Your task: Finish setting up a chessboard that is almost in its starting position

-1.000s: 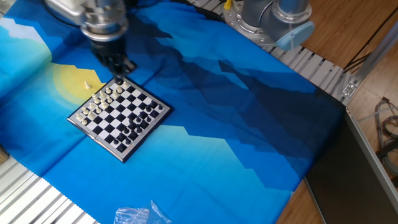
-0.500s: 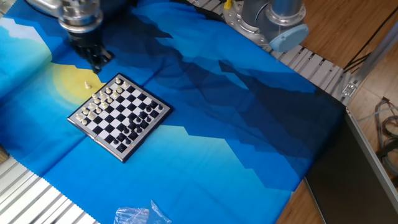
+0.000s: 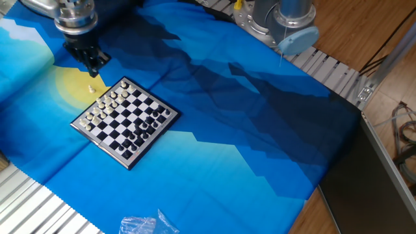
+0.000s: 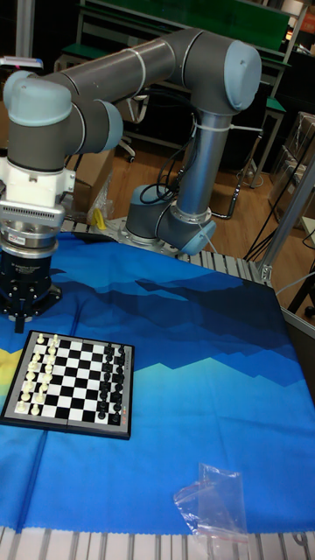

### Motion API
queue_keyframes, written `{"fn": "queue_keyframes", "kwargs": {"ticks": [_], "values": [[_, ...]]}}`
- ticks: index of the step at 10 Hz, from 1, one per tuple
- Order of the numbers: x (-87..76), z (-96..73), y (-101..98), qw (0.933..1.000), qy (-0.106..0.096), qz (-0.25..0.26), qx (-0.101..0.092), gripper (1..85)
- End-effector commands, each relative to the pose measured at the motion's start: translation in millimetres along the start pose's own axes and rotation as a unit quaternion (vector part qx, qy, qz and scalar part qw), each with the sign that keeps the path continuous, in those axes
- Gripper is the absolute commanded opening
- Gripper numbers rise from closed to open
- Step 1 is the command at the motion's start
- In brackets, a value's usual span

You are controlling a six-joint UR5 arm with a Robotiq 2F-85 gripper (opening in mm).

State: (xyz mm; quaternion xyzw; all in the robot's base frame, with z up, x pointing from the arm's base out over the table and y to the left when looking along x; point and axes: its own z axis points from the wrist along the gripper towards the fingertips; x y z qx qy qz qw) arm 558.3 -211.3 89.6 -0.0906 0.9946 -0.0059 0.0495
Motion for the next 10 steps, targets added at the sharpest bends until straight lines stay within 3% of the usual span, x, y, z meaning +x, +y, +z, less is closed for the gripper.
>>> {"fn": "queue_keyframes", "kwargs": {"ticks": [1, 3, 7, 8, 9, 10], "values": [[-4.1, 4.5, 14.6, 0.9979, -0.003, 0.062, -0.018, 1.0], [-13.9, 4.4, 4.7, 0.9939, -0.023, 0.107, -0.001, 1.0], [-11.3, 4.4, -1.6, 0.9867, -0.02, 0.161, 0.011, 1.0], [-10.5, 4.2, -5.9, 0.9873, -0.02, 0.157, 0.019, 1.0], [-10.1, 4.4, -2.6, 0.9938, -0.017, 0.109, 0.014, 1.0], [-10.9, 4.5, 6.5, 0.9947, -0.017, 0.102, -0.004, 1.0]]}}
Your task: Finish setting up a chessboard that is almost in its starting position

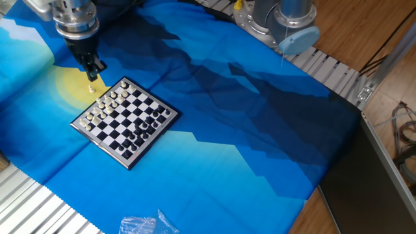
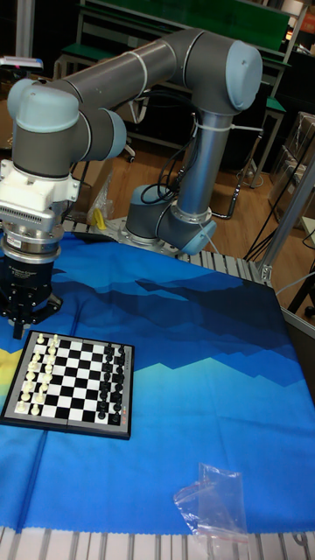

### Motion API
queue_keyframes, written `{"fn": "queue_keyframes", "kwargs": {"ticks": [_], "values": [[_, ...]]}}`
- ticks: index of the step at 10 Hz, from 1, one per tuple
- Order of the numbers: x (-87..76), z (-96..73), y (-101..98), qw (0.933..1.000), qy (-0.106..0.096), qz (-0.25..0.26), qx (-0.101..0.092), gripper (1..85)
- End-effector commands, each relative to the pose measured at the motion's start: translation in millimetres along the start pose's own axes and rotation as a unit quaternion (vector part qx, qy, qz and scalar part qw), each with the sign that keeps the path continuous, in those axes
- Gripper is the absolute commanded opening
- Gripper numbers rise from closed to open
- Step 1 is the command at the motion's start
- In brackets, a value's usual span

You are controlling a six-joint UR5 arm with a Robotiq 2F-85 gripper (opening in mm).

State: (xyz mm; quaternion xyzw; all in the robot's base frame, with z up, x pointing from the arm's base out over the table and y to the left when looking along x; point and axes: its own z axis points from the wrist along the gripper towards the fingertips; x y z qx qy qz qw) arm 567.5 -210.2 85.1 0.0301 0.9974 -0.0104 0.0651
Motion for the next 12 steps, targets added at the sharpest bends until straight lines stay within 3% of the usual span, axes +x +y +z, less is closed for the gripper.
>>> {"fn": "queue_keyframes", "kwargs": {"ticks": [1, 2, 4, 6, 7, 8, 9, 11, 12], "values": [[7.5, -1.1, -0.4, 0.9997, 0.014, -0.02, -0.002, 1.0], [9.1, -1.3, -7.6, 0.9995, 0.018, -0.025, 0.012, 1.0], [7.0, -1.2, -7.9, 0.9996, 0.014, -0.021, 0.013, 1.0], [0.0, 3.3, -30.9, 0.9994, 0.013, -0.01, 0.03, 1.0], [-4.7, 7.9, -38.4, 0.9995, 0.011, 0.001, 0.028, 1.0], [-10.6, 13.6, -39.5, 0.9999, 0.005, 0.003, 0.013, 1.0], [-12.7, 18.3, -40.2, 1.0, 0.0, -0.005, 0.004, 3.7], [-19.2, 22.6, -46.0, 0.9992, -0.015, -0.037, 0.004, 13.7], [-20.7, 23.7, -42.6, 0.9991, -0.018, -0.039, -0.005, 14.3]]}}
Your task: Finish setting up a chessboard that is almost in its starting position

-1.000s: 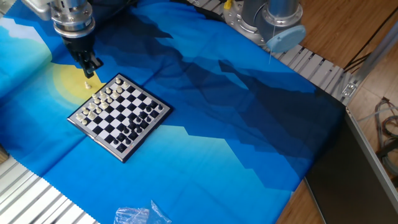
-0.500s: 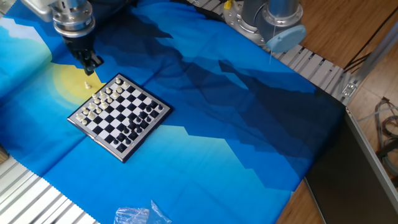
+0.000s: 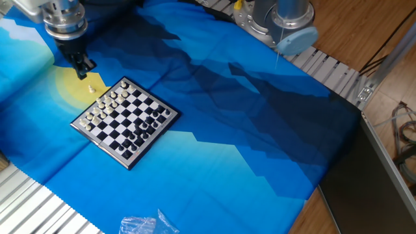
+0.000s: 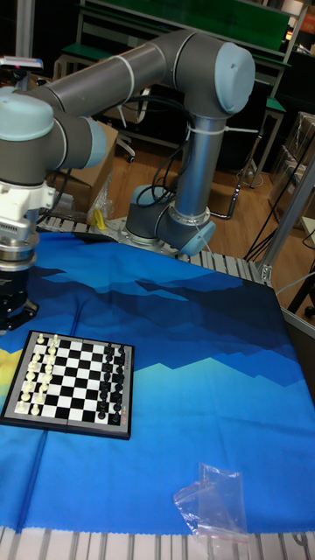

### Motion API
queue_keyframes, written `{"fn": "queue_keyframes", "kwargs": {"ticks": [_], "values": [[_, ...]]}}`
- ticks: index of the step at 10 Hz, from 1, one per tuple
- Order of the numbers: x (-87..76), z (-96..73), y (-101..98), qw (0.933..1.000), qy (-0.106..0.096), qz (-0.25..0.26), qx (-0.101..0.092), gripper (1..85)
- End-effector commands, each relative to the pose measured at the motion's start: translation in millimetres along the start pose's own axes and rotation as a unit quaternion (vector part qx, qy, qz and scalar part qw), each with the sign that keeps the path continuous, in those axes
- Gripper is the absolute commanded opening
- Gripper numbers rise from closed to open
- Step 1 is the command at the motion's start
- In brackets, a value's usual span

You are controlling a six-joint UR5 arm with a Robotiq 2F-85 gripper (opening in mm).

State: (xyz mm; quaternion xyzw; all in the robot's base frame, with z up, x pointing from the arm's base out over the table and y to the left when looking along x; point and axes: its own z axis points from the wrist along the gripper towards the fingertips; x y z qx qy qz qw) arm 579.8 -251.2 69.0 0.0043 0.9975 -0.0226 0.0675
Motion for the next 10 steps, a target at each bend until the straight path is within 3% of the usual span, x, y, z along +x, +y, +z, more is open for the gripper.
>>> {"fn": "queue_keyframes", "kwargs": {"ticks": [1, 3, 10], "values": [[-7.7, 6.6, -2.4, 0.9996, -0.015, -0.011, -0.019, 15.3], [-6.1, 8.9, -2.1, 0.9994, -0.015, -0.014, -0.026, 21.3], [3.3, 15.9, 1.2, 0.9984, -0.005, -0.037, -0.044, 24.3]]}}
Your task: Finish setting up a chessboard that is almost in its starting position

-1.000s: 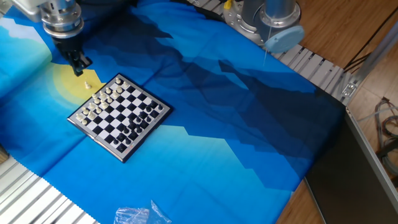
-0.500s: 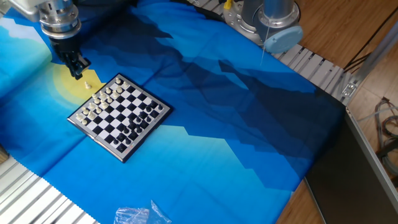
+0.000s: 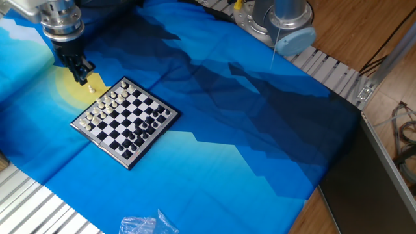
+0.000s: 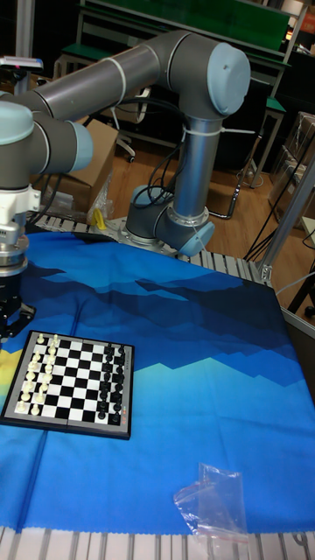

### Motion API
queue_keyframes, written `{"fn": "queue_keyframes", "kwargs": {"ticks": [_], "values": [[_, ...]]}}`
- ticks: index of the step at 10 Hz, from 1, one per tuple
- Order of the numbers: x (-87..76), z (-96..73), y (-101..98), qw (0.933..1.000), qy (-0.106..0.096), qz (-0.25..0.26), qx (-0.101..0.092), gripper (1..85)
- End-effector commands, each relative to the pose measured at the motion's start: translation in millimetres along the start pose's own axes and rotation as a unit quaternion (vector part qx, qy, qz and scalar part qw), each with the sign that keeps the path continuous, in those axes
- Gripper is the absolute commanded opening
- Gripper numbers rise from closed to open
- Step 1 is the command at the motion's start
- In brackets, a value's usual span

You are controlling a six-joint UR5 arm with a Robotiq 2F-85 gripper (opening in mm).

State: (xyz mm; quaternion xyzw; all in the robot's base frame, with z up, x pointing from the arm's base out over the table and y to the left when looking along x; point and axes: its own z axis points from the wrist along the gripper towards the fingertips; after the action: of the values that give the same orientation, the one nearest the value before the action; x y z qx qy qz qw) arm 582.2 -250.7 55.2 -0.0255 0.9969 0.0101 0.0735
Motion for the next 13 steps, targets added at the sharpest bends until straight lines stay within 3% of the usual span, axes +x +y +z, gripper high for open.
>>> {"fn": "queue_keyframes", "kwargs": {"ticks": [1, 13], "values": [[5.9, 5.6, -0.6, 0.9998, 0.001, -0.018, -0.009, 27.7], [6.0, 27.4, -1.8, 0.9989, -0.019, -0.042, -0.011, 29.0]]}}
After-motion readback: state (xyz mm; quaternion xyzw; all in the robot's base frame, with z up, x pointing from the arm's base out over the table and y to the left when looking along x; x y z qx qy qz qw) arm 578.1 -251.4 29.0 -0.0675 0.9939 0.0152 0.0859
